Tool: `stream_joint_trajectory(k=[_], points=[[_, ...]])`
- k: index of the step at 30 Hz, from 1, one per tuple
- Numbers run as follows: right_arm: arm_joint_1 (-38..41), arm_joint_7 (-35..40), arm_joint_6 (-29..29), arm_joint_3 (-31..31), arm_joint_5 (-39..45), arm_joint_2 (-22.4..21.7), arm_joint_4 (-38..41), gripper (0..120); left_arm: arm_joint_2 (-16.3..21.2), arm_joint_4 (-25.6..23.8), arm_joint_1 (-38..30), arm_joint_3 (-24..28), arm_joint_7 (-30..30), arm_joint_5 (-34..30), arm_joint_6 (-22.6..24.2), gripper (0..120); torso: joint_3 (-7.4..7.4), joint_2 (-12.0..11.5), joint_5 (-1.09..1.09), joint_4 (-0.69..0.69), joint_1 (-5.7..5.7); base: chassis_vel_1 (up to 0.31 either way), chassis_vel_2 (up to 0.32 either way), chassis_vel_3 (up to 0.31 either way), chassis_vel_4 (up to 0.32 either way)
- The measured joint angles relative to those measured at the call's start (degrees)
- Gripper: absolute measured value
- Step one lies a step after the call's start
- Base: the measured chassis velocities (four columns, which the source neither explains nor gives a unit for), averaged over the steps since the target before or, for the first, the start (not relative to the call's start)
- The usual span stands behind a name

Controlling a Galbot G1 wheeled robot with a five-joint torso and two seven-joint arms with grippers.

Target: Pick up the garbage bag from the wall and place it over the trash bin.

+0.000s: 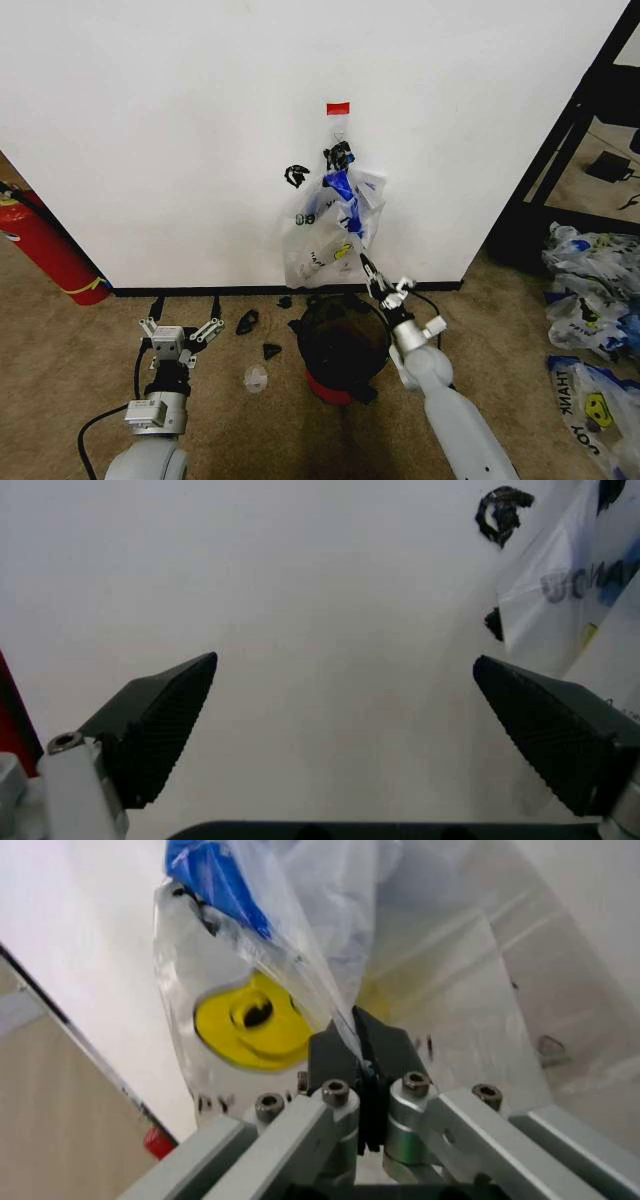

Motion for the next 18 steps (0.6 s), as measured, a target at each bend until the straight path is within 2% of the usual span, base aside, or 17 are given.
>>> stream_joint_trajectory(k=[9,18], points=[[-5.8,-9.99,-0.69,4.83,-2.71,-3.68,-0.3,0,0.2,0.01,-0.16,0.16,0.0,-0.17,0.0,100,0.0,0.0,0.0,-0.01,0.0,0.0,0.0,0.0,0.0],[-7.39,-14.67,-0.22,8.03,-5.38,-4.57,-2.8,0,0.13,-0.53,0.23,0.28,-0.01,-0.18,-0.29,100,0.0,0.0,0.0,0.0,0.0,0.0,0.0,0.0,0.0]])
